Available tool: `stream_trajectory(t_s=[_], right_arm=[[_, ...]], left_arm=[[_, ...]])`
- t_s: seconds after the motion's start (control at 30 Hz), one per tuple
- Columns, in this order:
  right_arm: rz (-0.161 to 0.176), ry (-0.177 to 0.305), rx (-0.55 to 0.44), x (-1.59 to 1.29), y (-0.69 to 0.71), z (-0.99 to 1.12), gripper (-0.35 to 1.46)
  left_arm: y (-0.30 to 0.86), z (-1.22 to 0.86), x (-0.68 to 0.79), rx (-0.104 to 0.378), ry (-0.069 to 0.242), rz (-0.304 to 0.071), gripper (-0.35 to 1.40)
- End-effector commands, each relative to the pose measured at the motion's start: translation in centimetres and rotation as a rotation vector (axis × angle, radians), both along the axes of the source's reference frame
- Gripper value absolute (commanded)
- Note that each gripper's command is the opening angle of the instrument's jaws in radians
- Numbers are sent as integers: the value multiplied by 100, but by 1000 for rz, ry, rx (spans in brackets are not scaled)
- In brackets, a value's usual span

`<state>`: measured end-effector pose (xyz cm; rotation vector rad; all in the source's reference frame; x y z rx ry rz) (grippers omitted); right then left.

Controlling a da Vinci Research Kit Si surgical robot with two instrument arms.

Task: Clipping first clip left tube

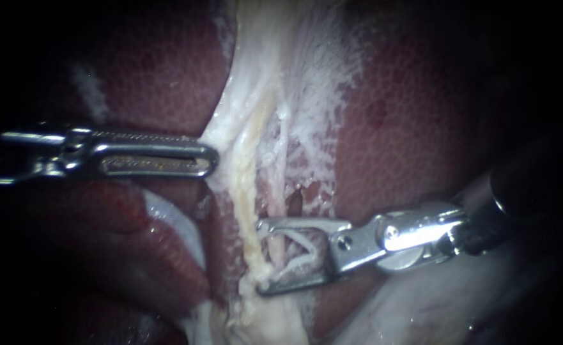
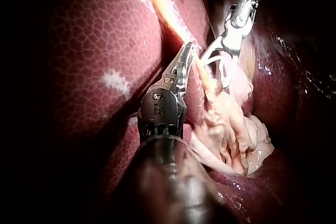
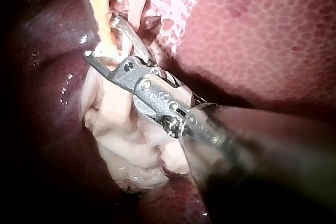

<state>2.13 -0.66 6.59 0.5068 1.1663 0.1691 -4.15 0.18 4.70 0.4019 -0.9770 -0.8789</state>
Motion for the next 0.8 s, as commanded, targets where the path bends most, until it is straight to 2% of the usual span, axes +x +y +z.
stream_trajectory(t_s=[0.03,0.27,0.4,0.67,0.8], right_arm=[[-3,0,3,2,-1,1,59],[-15,3,26,10,-7,1,58],[-35,8,54,12,-11,3,55],[-99,23,123,17,-19,1,49],[-131,33,140,26,-19,2,47]], left_arm=[[0,0,0,0,0,0,-35],[0,1,-1,0,0,0,-35],[0,1,-2,0,1,-1,-35],[0,2,-1,0,0,0,-35],[0,2,-2,0,1,0,-35]])
